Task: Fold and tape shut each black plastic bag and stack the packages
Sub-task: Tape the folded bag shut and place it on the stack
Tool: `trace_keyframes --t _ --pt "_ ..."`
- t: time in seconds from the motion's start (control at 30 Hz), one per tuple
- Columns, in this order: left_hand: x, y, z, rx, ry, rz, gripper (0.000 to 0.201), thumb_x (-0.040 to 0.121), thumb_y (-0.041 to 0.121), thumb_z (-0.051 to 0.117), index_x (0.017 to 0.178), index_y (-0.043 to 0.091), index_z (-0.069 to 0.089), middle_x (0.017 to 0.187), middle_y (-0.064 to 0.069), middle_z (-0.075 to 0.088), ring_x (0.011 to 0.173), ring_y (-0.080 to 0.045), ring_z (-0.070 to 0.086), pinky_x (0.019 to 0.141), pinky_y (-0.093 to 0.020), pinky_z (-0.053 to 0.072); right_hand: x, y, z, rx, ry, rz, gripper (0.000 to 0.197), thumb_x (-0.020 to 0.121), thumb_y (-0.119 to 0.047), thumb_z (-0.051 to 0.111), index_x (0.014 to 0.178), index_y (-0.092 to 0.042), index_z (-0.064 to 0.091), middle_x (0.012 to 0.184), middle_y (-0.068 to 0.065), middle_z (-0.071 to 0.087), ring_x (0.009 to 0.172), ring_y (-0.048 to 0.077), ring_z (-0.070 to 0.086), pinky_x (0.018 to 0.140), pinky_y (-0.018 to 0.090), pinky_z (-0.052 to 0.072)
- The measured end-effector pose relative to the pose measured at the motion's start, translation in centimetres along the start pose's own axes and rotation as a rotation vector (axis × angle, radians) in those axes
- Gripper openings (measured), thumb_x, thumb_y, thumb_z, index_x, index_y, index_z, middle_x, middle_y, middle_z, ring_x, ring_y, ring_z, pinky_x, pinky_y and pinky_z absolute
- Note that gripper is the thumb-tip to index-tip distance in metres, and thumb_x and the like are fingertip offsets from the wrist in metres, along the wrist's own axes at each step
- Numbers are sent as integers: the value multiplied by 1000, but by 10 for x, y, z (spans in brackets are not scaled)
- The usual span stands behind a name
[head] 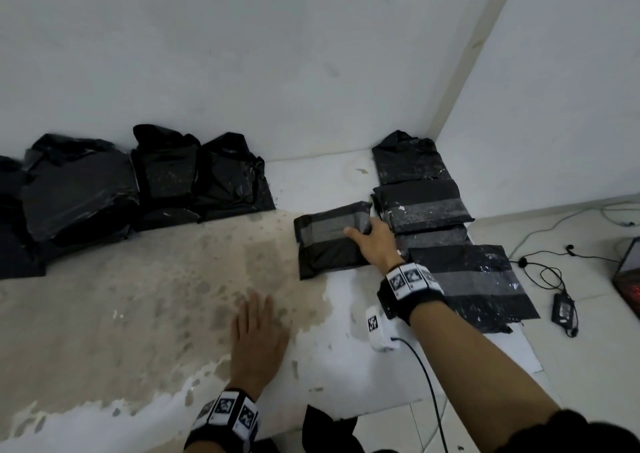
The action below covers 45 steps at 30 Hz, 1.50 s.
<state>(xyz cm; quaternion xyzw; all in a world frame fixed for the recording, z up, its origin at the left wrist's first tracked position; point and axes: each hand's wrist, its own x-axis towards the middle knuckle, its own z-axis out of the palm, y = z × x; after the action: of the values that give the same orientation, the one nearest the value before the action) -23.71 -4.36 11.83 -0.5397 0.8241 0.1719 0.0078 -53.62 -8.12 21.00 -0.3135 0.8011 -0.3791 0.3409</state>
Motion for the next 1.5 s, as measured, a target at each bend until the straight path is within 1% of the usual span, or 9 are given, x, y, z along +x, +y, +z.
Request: trace_keyframes --t 0.1,0.2,0.43,0.63,0.8,1.03,1.17,1.37,1.5 --pt "-2 -4 -1 41 9 29 79 101 63 7 152 10 36 154 -24 39 137 -44 43 112 -51 31 37 -24 -10 -182 5 50 43 91 -36 74 116 -4 58 115 17 63 111 35 58 90 40 46" --pt "-2 -6 -2 71 -43 20 79 100 63 7 154 12 35 156 -21 37 138 -41 40 110 -46 21 46 -30 2 -374 88 55 77 96 -32 68 153 -1 26 147 25 45 133 43 46 107 47 41" --pt "9 2 -3 28 -11 -51 70 84 58 38 136 17 60 144 -16 55 131 -42 50 103 -55 43 11 -1 55 -911 155 -274 85 91 -61 59 157 -15 34 166 27 8 154 45 6 124 55 10" --pt "74 18 -47 -115 28 -38 64 87 48 41 140 14 54 146 -15 50 138 -40 39 114 -55 28 11 11 53 -965 181 -370 75 94 -56 54 154 -12 39 166 27 0 155 43 -4 125 57 8" --pt "165 62 -94 -214 137 117 46 92 30 53 135 16 57 132 -10 56 125 -34 51 106 -51 38 21 32 60 -845 105 -281 84 94 -70 30 157 -16 35 161 30 22 151 45 22 118 57 31" --pt "279 171 -122 -388 -129 219 30 101 26 51 130 22 59 115 4 60 119 -25 55 106 -42 39 27 27 61 -734 220 -290 65 101 -68 28 146 -28 52 158 25 35 145 38 39 114 50 37" --pt "336 238 -111 -496 -345 117 46 103 32 49 145 12 46 141 -10 55 132 -28 48 100 -25 36 35 39 69 -728 221 -293 82 87 -70 51 155 -27 34 162 25 28 149 41 30 114 51 38" --pt "390 292 -62 -518 -359 -80 88 93 54 62 150 0 25 153 -20 38 139 -37 40 115 -45 33 27 36 71 -519 300 -314 56 100 -55 28 134 -23 59 143 9 58 137 34 43 102 52 52" --pt "398 314 -42 -366 -298 -171 97 85 55 71 151 5 20 152 -21 31 138 -39 37 115 -49 26 33 27 55 -519 425 -431 48 110 -41 5 116 -19 47 117 3 63 105 26 63 101 36 49"
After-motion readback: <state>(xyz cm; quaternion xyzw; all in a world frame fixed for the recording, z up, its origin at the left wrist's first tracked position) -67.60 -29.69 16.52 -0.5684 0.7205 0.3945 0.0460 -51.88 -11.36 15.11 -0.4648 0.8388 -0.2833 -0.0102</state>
